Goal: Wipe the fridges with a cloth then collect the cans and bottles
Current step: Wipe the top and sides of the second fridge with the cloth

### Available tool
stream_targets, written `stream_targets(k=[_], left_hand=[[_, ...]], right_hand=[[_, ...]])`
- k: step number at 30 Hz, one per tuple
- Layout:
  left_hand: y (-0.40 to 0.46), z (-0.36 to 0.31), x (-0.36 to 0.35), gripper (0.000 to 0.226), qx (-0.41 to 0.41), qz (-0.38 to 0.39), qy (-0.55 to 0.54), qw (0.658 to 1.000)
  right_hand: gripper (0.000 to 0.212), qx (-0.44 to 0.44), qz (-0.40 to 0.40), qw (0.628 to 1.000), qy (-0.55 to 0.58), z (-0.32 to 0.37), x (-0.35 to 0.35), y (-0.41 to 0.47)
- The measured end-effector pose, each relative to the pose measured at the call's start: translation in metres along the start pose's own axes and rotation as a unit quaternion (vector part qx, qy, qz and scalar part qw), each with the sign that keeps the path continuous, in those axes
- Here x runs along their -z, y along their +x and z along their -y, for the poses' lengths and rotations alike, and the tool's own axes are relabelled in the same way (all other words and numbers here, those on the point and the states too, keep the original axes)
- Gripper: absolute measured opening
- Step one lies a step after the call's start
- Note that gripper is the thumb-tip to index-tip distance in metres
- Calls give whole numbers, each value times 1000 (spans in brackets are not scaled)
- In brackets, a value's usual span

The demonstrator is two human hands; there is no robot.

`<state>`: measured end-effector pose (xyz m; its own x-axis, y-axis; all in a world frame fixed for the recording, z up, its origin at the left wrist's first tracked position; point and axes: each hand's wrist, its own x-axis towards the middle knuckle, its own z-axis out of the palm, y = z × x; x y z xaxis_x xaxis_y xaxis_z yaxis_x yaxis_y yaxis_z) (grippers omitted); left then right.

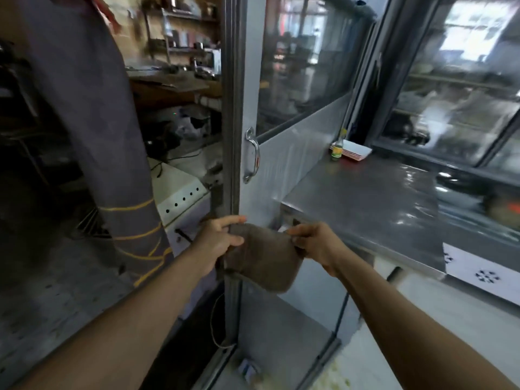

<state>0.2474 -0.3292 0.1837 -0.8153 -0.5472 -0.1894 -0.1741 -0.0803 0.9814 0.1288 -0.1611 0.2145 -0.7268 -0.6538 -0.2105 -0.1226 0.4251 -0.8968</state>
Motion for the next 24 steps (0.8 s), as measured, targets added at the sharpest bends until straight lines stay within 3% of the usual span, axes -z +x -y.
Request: stream_targets(k=[4, 6, 8, 10, 14, 16, 19, 22, 24], left_hand=[[11, 1, -6, 45, -55, 12, 147, 987], [15, 1, -12, 25, -122, 10, 271, 955], [18, -1, -20, 21, -162, 15, 331, 929], [26, 3, -31, 32, -160, 64, 331, 928], [30, 6, -61, 15, -68, 160, 243, 954], [31, 12, -81, 36, -20, 137, 229, 963], [29, 26, -106, 44, 52, 98, 160, 981], [30, 49, -113, 58, 168, 166, -4, 972], [33, 66, -107, 73, 181, 202, -45, 962]], right_hand=[[38, -20, 13, 1000, 6, -5, 4, -12], [43, -31, -4, 996, -85, -15, 8, -15], [26, -17, -58, 976, -207, -27, 14, -18], [19, 6, -98, 968, -231, -39, 23, -21], [15, 1, -95, 994, -55, -64, 45, -31], [10, -14, -124, 992, 2, -75, 49, -33], [13, -65, -194, 975, 83, -87, 49, -30], [44, -134, -158, 955, 212, -100, 54, -27], [72, -157, -97, 927, 327, -115, 59, -25]])
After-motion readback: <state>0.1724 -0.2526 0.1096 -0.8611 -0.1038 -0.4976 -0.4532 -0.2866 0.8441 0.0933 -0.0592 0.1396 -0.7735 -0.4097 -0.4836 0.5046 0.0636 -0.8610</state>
